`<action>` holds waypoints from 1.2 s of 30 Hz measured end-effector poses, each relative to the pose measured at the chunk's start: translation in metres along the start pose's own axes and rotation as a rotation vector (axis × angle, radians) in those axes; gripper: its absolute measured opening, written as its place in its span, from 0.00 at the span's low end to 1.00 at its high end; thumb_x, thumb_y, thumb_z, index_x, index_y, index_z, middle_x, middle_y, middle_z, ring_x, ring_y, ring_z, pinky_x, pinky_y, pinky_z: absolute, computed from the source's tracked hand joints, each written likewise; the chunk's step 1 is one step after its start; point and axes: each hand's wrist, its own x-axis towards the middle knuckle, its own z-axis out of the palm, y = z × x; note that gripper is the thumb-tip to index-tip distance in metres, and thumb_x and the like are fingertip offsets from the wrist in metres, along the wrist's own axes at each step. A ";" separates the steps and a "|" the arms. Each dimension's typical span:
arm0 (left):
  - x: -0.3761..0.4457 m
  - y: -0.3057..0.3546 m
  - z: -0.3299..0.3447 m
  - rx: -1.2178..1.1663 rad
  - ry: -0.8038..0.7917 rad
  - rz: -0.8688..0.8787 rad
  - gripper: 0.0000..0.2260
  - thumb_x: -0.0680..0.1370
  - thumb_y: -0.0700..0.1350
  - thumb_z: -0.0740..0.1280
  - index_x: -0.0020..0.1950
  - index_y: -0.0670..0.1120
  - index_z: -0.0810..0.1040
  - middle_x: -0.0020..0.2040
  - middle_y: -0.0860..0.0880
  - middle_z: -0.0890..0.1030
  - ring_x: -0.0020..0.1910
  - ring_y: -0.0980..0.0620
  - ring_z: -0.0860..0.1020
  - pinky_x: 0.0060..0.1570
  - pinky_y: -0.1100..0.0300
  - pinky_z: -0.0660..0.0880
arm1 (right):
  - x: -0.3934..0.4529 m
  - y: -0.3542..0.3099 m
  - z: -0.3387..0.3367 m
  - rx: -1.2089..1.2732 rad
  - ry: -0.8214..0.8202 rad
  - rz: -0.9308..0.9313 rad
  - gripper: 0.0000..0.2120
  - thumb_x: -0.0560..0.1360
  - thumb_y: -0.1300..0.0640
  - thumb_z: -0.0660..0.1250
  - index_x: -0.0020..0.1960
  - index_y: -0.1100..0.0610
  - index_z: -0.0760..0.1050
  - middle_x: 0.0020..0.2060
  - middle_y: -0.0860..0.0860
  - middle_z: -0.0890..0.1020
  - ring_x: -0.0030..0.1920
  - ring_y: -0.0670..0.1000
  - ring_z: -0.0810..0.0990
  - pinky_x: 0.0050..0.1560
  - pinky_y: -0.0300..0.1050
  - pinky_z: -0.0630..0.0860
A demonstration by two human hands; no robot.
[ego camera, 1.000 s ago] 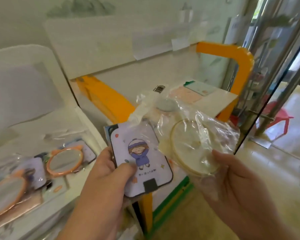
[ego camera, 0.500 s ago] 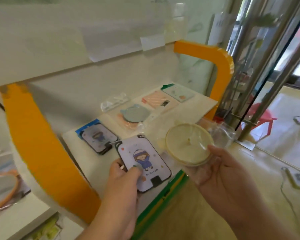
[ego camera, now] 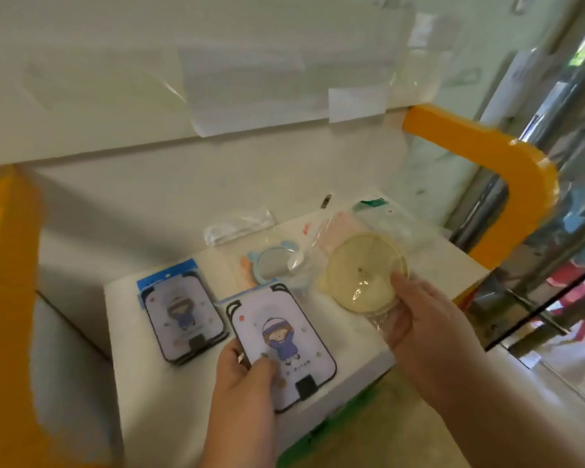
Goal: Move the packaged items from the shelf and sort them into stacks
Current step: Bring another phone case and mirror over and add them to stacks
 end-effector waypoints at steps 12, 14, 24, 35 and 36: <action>0.030 0.016 0.004 -0.274 0.373 0.222 0.17 0.78 0.29 0.59 0.63 0.44 0.76 0.50 0.42 0.83 0.39 0.44 0.83 0.29 0.55 0.82 | 0.138 0.041 0.051 -1.502 -0.659 -1.105 0.25 0.74 0.64 0.68 0.70 0.57 0.71 0.69 0.54 0.76 0.70 0.55 0.73 0.74 0.52 0.59; 0.032 0.014 0.004 -0.281 0.422 0.233 0.18 0.78 0.30 0.60 0.65 0.44 0.75 0.53 0.41 0.83 0.45 0.42 0.82 0.39 0.50 0.81 | 0.147 0.050 0.050 -1.536 -0.719 -1.142 0.22 0.74 0.58 0.66 0.68 0.56 0.74 0.66 0.53 0.78 0.68 0.55 0.75 0.73 0.49 0.60; 0.047 0.016 -0.008 -0.074 0.604 0.259 0.19 0.77 0.35 0.62 0.62 0.54 0.77 0.53 0.47 0.85 0.54 0.44 0.82 0.57 0.44 0.79 | 0.164 0.049 0.040 -1.479 -0.862 -1.142 0.26 0.74 0.40 0.61 0.67 0.52 0.74 0.67 0.50 0.75 0.71 0.54 0.71 0.76 0.49 0.52; 0.097 0.045 -0.022 0.281 0.675 0.347 0.15 0.79 0.39 0.63 0.64 0.51 0.76 0.52 0.49 0.84 0.46 0.47 0.82 0.39 0.59 0.75 | 0.176 0.033 0.037 -1.485 -1.007 -1.135 0.30 0.73 0.33 0.59 0.68 0.51 0.72 0.67 0.47 0.74 0.71 0.52 0.70 0.73 0.52 0.64; 0.098 0.043 -0.022 0.362 0.712 0.350 0.17 0.79 0.40 0.63 0.68 0.51 0.74 0.53 0.51 0.82 0.47 0.48 0.81 0.41 0.59 0.74 | 0.177 0.033 0.037 -1.483 -1.009 -1.143 0.30 0.73 0.33 0.59 0.68 0.50 0.72 0.67 0.47 0.74 0.70 0.52 0.70 0.73 0.52 0.63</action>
